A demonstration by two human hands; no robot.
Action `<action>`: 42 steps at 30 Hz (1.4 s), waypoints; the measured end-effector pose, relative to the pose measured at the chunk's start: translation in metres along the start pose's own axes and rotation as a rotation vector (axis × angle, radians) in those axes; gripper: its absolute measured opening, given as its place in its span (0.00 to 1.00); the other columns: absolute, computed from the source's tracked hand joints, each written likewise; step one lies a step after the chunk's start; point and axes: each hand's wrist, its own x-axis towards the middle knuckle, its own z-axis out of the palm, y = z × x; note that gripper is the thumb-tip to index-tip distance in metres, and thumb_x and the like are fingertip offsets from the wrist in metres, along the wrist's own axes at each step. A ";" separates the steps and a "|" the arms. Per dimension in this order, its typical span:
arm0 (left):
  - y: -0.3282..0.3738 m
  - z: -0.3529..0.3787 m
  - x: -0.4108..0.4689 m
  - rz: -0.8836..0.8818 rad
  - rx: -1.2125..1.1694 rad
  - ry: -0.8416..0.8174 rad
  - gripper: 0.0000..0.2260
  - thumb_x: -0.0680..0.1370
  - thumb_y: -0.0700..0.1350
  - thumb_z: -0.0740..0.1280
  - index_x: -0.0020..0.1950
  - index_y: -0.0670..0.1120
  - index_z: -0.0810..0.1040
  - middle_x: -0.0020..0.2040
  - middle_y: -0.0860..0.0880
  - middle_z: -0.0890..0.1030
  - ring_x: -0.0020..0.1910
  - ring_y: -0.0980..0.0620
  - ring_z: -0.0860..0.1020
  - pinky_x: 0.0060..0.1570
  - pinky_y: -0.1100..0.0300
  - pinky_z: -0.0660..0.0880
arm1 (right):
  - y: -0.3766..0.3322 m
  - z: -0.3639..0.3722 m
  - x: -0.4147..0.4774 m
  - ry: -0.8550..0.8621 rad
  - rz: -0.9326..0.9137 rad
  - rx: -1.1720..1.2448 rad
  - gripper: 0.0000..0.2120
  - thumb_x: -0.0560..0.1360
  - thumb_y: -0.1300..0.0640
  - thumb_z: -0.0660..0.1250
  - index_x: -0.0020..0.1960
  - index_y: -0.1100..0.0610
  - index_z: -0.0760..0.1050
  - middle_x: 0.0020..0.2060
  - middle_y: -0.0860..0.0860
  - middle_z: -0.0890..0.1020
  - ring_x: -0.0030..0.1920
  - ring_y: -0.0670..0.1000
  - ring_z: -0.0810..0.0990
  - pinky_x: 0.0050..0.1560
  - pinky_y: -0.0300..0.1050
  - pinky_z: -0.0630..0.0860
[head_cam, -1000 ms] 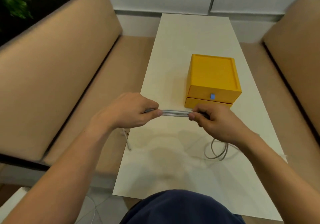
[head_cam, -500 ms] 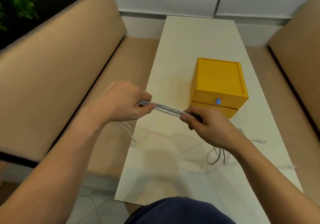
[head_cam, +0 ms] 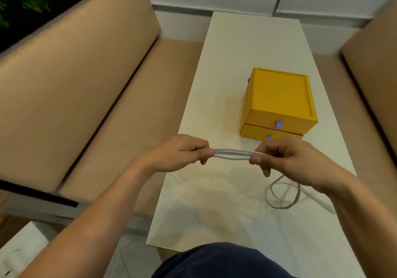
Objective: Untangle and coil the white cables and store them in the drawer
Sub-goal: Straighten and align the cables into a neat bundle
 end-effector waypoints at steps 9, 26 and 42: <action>0.017 0.005 0.017 -0.152 0.048 -0.339 0.12 0.86 0.53 0.61 0.55 0.51 0.83 0.44 0.56 0.82 0.45 0.54 0.81 0.53 0.58 0.75 | -0.007 -0.006 -0.009 -0.019 0.064 -0.049 0.12 0.79 0.49 0.71 0.38 0.50 0.83 0.30 0.46 0.82 0.28 0.45 0.67 0.34 0.47 0.65; 0.066 0.017 0.023 -0.045 0.077 -0.179 0.12 0.84 0.51 0.64 0.46 0.51 0.84 0.35 0.52 0.84 0.33 0.50 0.69 0.31 0.63 0.65 | -0.001 -0.017 -0.021 -0.147 0.031 -0.094 0.08 0.80 0.48 0.69 0.47 0.49 0.85 0.40 0.44 0.87 0.35 0.45 0.77 0.43 0.49 0.76; 0.079 0.029 0.026 0.017 0.186 -0.013 0.13 0.84 0.52 0.64 0.40 0.55 0.78 0.29 0.59 0.75 0.29 0.58 0.68 0.31 0.64 0.64 | 0.010 -0.042 -0.033 0.073 -0.016 -0.335 0.06 0.77 0.53 0.75 0.46 0.43 0.79 0.37 0.41 0.84 0.38 0.42 0.83 0.41 0.41 0.75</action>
